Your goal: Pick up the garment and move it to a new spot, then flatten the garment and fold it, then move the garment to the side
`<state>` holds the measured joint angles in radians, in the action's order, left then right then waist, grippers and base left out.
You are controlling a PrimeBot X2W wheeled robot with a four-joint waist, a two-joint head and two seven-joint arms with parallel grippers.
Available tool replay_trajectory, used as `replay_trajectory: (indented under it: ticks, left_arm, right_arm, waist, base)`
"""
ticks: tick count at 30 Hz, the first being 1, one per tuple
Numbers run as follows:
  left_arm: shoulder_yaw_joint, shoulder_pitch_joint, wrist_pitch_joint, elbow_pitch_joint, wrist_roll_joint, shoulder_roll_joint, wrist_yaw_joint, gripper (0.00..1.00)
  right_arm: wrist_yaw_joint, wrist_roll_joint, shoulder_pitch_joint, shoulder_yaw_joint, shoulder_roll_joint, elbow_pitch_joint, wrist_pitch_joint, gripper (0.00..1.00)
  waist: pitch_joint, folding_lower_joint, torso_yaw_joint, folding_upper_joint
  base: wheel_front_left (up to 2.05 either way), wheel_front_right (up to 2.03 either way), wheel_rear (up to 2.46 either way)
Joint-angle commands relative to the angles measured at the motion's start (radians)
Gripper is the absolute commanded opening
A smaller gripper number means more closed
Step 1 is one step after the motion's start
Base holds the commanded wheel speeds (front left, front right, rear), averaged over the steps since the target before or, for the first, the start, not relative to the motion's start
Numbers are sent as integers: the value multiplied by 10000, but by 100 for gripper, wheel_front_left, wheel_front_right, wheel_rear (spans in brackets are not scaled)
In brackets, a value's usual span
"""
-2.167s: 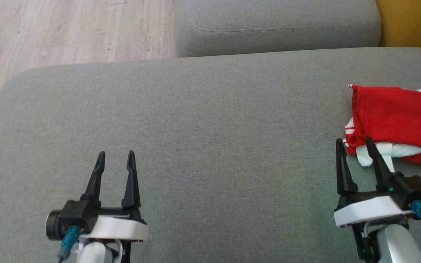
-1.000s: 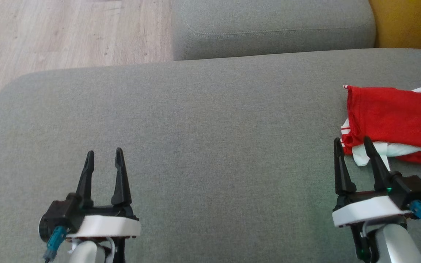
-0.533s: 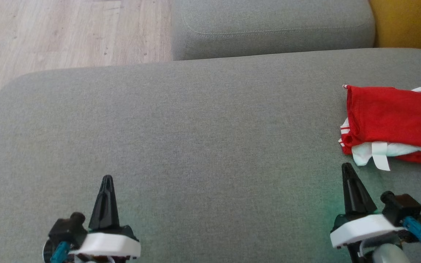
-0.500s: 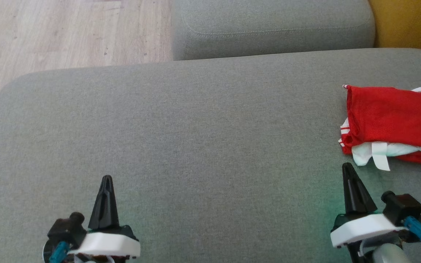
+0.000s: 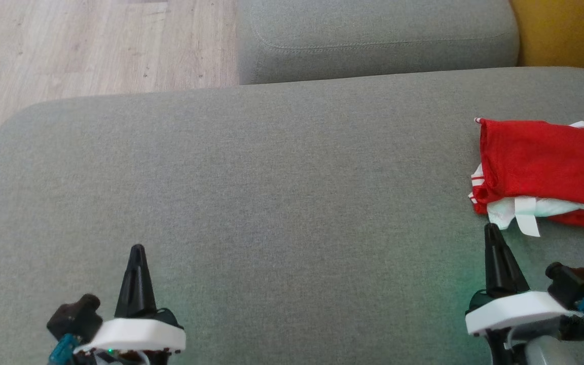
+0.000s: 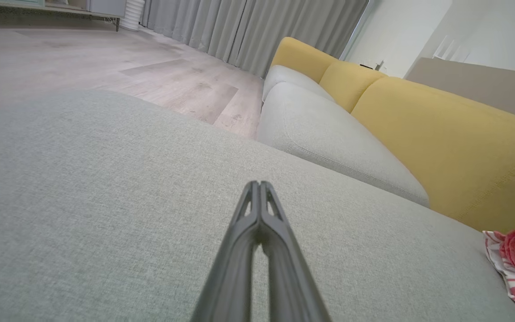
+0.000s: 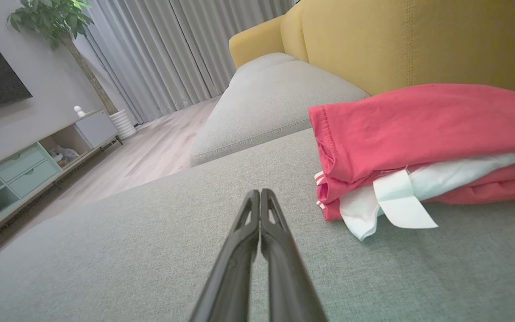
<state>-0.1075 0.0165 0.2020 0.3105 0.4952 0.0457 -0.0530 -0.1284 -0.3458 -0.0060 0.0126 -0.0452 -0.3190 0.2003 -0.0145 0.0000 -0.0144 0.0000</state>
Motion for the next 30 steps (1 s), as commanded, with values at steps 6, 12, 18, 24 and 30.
replay_trajectory:
  ticks: [6,12,18,24,30]
  left_arm:
    - [275,507,-205,-371,769,8,-85,0]
    - [392,531,-382,-388,1392,10,-126,0]
    - [508,556,-559,-405,2016,12,-168,0]
    - [625,580,-736,-422,2639,14,-210,0]
    - [722,601,-884,-436,3159,16,-244,0]
  right_arm:
    - [-5,-911,-486,-99,-78,383,-201,0]
    - [-6,-1630,-517,-152,-89,405,-364,0]
    - [-7,-2347,-548,-207,-98,428,-528,0]
    - [-8,-3063,-579,-264,-106,450,-694,0]
    - [-9,-3658,-604,-313,-111,468,-834,0]
  waist:
    - [7,0,8,0]
    - [13,0,17,0]
    - [19,0,25,0]
    - [26,0,33,0]
    - [31,0,40,0]
  base:
    - [0,0,0]
    - [0,0,0]
    - [0,0,0]
    - [0,0,0]
    - [0,0,0]
